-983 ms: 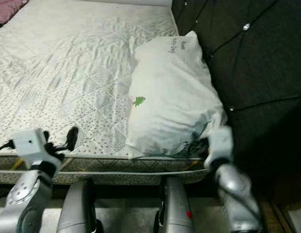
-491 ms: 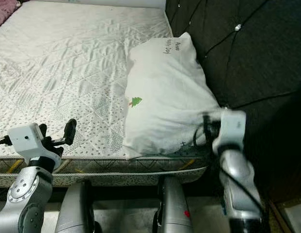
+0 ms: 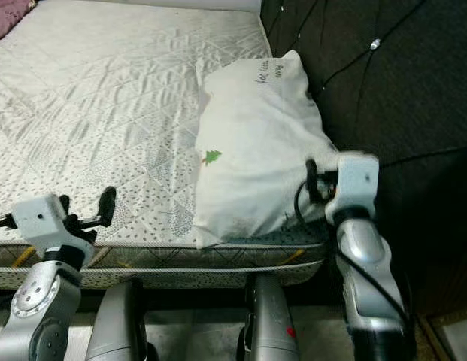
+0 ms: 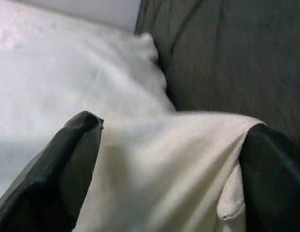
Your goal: Clean up the room
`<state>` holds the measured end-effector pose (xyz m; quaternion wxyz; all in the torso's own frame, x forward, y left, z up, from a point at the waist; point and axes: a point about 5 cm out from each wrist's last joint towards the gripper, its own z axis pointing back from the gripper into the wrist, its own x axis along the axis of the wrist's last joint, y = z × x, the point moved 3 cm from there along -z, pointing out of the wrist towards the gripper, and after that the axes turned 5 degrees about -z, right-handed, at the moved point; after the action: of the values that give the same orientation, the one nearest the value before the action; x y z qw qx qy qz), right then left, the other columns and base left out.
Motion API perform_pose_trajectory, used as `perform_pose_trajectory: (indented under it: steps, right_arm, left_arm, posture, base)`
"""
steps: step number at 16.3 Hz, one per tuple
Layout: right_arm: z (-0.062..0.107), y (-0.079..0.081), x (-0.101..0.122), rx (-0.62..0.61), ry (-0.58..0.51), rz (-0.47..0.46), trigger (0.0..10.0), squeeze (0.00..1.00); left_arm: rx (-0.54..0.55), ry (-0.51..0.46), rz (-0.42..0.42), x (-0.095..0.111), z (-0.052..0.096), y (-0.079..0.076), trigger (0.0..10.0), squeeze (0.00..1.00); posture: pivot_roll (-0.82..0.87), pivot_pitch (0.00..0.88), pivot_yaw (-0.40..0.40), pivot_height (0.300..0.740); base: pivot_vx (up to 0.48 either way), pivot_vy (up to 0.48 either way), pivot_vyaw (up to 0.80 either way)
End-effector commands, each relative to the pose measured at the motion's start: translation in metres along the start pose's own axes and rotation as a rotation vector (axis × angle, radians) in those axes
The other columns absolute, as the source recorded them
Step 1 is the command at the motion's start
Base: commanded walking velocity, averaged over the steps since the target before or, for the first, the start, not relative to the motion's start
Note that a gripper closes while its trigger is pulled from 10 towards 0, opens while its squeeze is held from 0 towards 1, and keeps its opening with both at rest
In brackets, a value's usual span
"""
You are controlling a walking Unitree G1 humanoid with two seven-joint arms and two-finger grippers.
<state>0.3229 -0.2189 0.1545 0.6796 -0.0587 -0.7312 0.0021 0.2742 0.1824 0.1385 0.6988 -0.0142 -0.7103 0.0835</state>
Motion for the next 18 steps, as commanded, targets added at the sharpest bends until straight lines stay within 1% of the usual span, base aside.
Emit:
perform_pose_trajectory:
  steps: [1, 2, 3, 4, 5, 6, 7, 8, 9, 10, 11, 12, 13, 14, 15, 16, 17, 18]
  right_arm:
    - [0.013, -0.01, -0.008, -0.02, 0.039, 0.0, 10.0, 1.0]
    - [0.027, -0.013, -0.021, -0.02, 0.09, 0.008, 10.0, 1.0]
    - [0.047, -0.016, -0.036, -0.017, 0.155, 0.023, 10.0, 1.0]
    - [0.063, -0.02, -0.046, -0.025, 0.199, 0.04, 10.0, 1.0]
    - [0.071, -0.024, -0.046, -0.035, 0.21, 0.059, 10.0, 1.0]
    - [0.072, -0.033, -0.037, -0.046, 0.175, 0.095, 10.0, 1.0]
    - [0.069, -0.041, -0.024, -0.059, 0.126, 0.134, 10.0, 1.0]
    - [0.065, -0.045, -0.017, -0.069, 0.101, 0.157, 10.0, 1.0]
    - [0.048, -0.053, 0.005, -0.107, 0.02, 0.196, 10.0, 1.0]
    - [0.027, -0.053, 0.032, -0.132, -0.082, 0.197, 10.0, 1.0]
    - [0.017, -0.048, 0.044, -0.127, -0.126, 0.18, 10.0, 1.0]
    - [0.006, -0.04, 0.056, -0.114, -0.169, 0.158, 10.0, 1.0]
    - [-0.007, -0.024, 0.065, -0.08, -0.206, 0.11, 10.0, 1.0]
    - [-0.013, -0.013, 0.065, -0.049, -0.207, 0.073, 10.0, 1.0]
    - [-0.027, 0.01, 0.061, -0.007, -0.183, 0.008, 10.0, 1.0]
    - [-0.032, 0.027, 0.062, 0.037, -0.188, -0.03, 10.0, 1.0]
    - [-0.034, 0.044, 0.062, 0.094, -0.197, -0.041, 10.0, 1.0]
    - [-0.032, 0.052, 0.057, 0.127, -0.177, -0.044, 10.0, 1.0]
  left_arm:
    - [-0.004, 0.01, -0.007, -0.002, 0.001, -0.001, 10.0, 0.0]
    - [-0.007, 0.015, -0.007, -0.003, 0.0, -0.001, 10.0, 0.0]
    - [-0.012, 0.019, -0.007, -0.004, 0.0, -0.003, 10.0, 0.0]
    - [-0.014, 0.02, -0.008, -0.004, 0.0, -0.003, 10.0, 0.0]
    - [-0.014, 0.022, -0.009, -0.004, -0.001, -0.003, 10.0, 0.0]
    - [-0.012, 0.023, -0.012, -0.004, -0.002, -0.002, 10.0, 0.0]
    - [-0.011, 0.022, -0.013, -0.004, -0.003, -0.002, 10.0, 0.0]
    - [-0.012, 0.022, -0.013, -0.004, -0.004, -0.002, 10.0, 0.0]
    - [-0.015, 0.019, -0.011, -0.004, -0.005, -0.004, 10.0, 0.0]
    - [-0.016, 0.016, -0.008, -0.003, -0.006, -0.005, 10.0, 0.0]
    - [-0.016, 0.014, -0.007, -0.003, -0.006, -0.005, 10.0, 0.0]
    - [-0.016, 0.011, -0.005, -0.002, -0.006, -0.005, 10.0, 0.0]
    - [-0.015, 0.007, -0.002, -0.002, -0.006, -0.005, 10.0, 0.0]
    - [-0.015, 0.006, -0.001, -0.001, -0.006, -0.006, 10.0, 0.0]
    - [-0.017, -0.003, 0.005, 0.001, -0.006, -0.008, 10.0, 0.0]
    - [-0.019, -0.009, 0.008, 0.003, -0.005, -0.009, 10.0, 0.0]
    - [-0.019, -0.013, 0.007, 0.005, -0.003, -0.008, 10.0, 0.0]
    - [-0.012, -0.013, 0.004, 0.005, 0.0, -0.006, 10.0, 0.0]
  posture:
    - [0.03, 0.09, -0.066, 0.541]
    - [0.02, 0.093, -0.064, 0.541]
    - [0.02, 0.095, -0.06, 0.541]
    - [0.02, 0.094, -0.058, 0.541]
    - [0.01, 0.096, -0.057, 0.541]
    - [0.0, 0.098, -0.056, 0.541]
    - [0.0, 0.103, -0.055, 0.541]
    - [-0.01, 0.104, -0.052, 0.541]
    - [-0.01, 0.101, -0.051, 0.541]
    - [0.0, 0.1, -0.05, 0.541]
    - [0.0, 0.1, -0.051, 0.541]
    - [0.0, 0.1, -0.055, 0.541]
    - [0.01, 0.1, -0.055, 0.541]
    - [0.01, 0.1, -0.055, 0.541]
    - [0.03, 0.105, -0.063, 0.541]
    - [0.04, 0.106, -0.066, 0.541]
    - [0.06, 0.108, -0.071, 0.541]
    - [0.06, 0.111, -0.074, 0.541]
  base:
    - [0.0, 0.0, 0.0]
    - [0.0, 0.0, 0.0]
    - [0.0, 0.0, 0.0]
    - [0.0, 0.0, 0.0]
    - [0.0, 0.0, 0.0]
    - [0.0, 0.0, 0.0]
    - [0.0, 0.0, 0.0]
    - [0.0, 0.0, 0.0]
    - [0.0, 0.0, 0.0]
    - [0.0, 0.0, 0.0]
    - [0.0, 0.0, 0.0]
    - [0.0, 0.0, 0.0]
    - [0.0, 0.0, 0.0]
    - [0.0, 0.0, 0.0]
    - [0.0, 0.0, 0.0]
    - [0.0, 0.0, 0.0]
    - [0.0, 0.0, 0.0]
    - [0.0, 0.0, 0.0]
